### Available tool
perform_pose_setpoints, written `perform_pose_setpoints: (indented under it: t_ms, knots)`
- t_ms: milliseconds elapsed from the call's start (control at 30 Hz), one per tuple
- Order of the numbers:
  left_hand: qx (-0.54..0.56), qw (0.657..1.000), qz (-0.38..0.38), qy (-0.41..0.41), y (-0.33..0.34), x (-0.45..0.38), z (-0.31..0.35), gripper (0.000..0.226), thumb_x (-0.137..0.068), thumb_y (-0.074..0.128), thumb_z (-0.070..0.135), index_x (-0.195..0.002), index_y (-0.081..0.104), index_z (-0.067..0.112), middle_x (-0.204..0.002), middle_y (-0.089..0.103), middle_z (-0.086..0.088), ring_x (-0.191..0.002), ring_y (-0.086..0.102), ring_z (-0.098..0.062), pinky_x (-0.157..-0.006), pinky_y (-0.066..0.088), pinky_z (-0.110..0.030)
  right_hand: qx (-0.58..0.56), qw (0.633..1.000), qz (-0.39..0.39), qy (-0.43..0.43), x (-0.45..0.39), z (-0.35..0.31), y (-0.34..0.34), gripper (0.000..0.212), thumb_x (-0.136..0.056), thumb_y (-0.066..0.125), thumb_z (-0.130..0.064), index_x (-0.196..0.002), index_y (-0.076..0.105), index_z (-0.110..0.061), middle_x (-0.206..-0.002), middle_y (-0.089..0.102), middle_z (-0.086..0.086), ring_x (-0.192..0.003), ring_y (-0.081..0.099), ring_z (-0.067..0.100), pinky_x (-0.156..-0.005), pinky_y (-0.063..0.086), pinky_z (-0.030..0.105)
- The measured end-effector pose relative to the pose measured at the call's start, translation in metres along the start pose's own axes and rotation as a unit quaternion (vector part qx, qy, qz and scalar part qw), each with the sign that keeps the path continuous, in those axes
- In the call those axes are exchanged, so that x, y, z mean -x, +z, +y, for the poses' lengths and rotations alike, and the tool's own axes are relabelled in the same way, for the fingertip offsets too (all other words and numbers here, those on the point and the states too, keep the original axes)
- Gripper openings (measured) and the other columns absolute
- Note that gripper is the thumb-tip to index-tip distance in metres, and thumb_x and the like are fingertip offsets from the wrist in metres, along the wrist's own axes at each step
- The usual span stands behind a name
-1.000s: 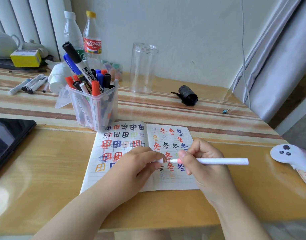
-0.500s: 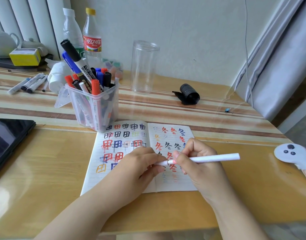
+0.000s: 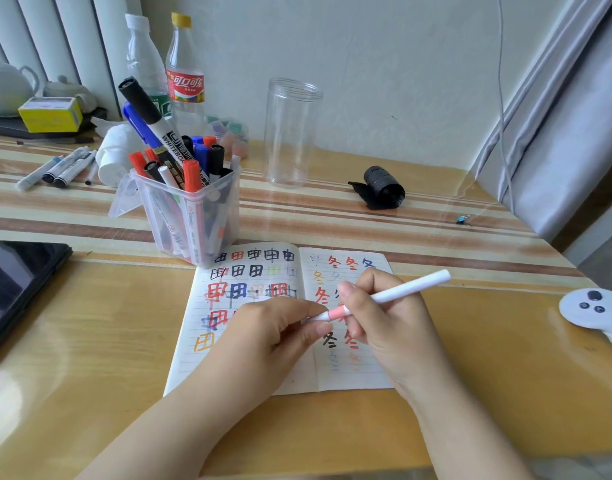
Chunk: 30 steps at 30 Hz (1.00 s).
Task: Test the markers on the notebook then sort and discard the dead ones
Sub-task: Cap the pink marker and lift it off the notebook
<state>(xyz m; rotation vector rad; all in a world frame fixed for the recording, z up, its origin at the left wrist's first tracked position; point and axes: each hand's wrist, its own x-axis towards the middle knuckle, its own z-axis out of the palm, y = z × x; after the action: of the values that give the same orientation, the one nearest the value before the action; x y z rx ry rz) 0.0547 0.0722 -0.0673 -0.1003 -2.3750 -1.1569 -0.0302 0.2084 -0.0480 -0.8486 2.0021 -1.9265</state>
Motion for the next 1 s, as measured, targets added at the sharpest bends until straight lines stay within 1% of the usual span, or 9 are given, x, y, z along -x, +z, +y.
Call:
perform_pose_setpoints:
  t_ms: [167,300,433,533,600,733,800,900,1000]
  knots:
    - [-0.025,1.000,0.003,0.005,-0.001,0.002,-0.001,0.028,-0.087,0.049,0.047,-0.080,0.064,0.024,-0.053,0.041,0.013,-0.053,0.042,0.000,-0.050,0.028,-0.006,-0.026,0.999,-0.003,0.024,0.001,0.001,0.005,0.033,-0.078,0.059,-0.028,-0.049,0.046,-0.025,-0.041,0.051,-0.002,-0.044,0.045,0.010,-0.045,0.035,0.015]
    - [-0.046,0.998,0.003,0.036,-0.004,0.003,0.001,0.025,-0.090,0.048,0.040,-0.078,0.061,0.022,-0.053,0.036,0.023,-0.054,0.041,0.006,-0.052,0.027,-0.002,-0.044,0.998,0.005,0.048,0.003,0.001,0.008,0.032,-0.077,0.059,-0.027,-0.049,0.044,-0.023,-0.042,0.053,0.000,-0.039,0.043,0.009,-0.040,0.033,0.016]
    - [-0.057,0.997,-0.002,0.052,-0.004,0.003,0.002,0.029,-0.091,0.046,0.036,-0.078,0.062,0.017,-0.055,0.043,0.014,-0.054,0.040,0.000,-0.052,0.027,-0.003,-0.070,0.996,0.006,0.063,0.005,0.001,0.011,0.034,-0.081,0.060,-0.021,-0.060,0.039,-0.006,-0.041,0.052,-0.002,-0.035,0.040,0.008,-0.038,0.030,0.015]
    - [-0.065,0.997,-0.008,0.049,-0.003,0.003,0.001,0.030,-0.091,0.046,0.036,-0.078,0.063,0.015,-0.055,0.048,0.009,-0.054,0.043,-0.004,-0.051,0.028,-0.006,-0.067,0.994,0.011,0.083,0.005,0.000,0.012,0.035,-0.092,0.057,-0.012,-0.063,0.039,-0.005,-0.041,0.052,-0.002,-0.035,0.039,0.007,-0.038,0.030,0.014]
    - [-0.061,0.998,-0.002,0.030,0.000,0.003,-0.002,0.027,-0.090,0.050,0.036,-0.079,0.065,0.017,-0.054,0.047,0.011,-0.053,0.042,-0.001,-0.051,0.028,-0.007,-0.069,0.993,0.010,0.096,0.004,0.001,0.014,0.030,-0.091,0.054,-0.014,-0.065,0.042,-0.004,-0.041,0.050,-0.004,-0.035,0.038,0.007,-0.038,0.030,0.015]
    - [-0.004,0.996,0.060,-0.060,-0.002,-0.001,0.000,0.012,-0.083,0.063,0.036,-0.083,0.065,0.024,-0.054,0.054,0.006,-0.049,0.048,-0.006,-0.048,0.037,-0.012,-0.124,0.986,-0.007,0.109,0.000,-0.001,0.021,0.031,-0.078,0.058,-0.033,-0.070,0.052,-0.003,-0.047,0.050,-0.005,-0.042,0.040,0.005,-0.043,0.034,0.016]
    - [0.033,0.991,0.091,-0.096,-0.010,-0.004,0.006,0.009,-0.080,0.069,0.027,-0.078,0.062,0.022,-0.059,0.060,0.002,-0.047,0.049,-0.006,-0.047,0.041,-0.016,-0.131,0.984,-0.025,0.120,-0.005,-0.009,0.025,0.035,-0.076,0.056,-0.039,-0.073,0.059,-0.004,-0.052,0.056,-0.004,-0.046,0.044,0.006,-0.048,0.037,0.018]
    - [0.018,0.983,0.161,-0.085,-0.029,-0.006,0.017,0.010,-0.078,0.071,0.016,-0.075,0.062,0.019,-0.064,0.063,0.003,-0.057,0.056,-0.007,-0.053,0.043,-0.014,-0.091,0.980,-0.060,0.168,-0.015,-0.029,0.031,0.045,-0.088,0.044,-0.048,-0.074,0.066,-0.011,-0.054,0.060,0.002,-0.046,0.047,0.009,-0.051,0.037,0.021]
    - [0.018,0.967,0.240,-0.079,-0.061,-0.010,0.023,0.010,-0.077,0.070,0.017,-0.077,0.063,0.025,-0.070,0.067,0.005,-0.068,0.063,-0.014,-0.064,0.051,-0.024,-0.055,0.979,-0.100,0.167,-0.022,-0.047,0.038,0.052,-0.095,0.035,-0.048,-0.075,0.063,-0.010,-0.056,0.061,0.004,-0.044,0.045,0.011,-0.045,0.037,0.019]
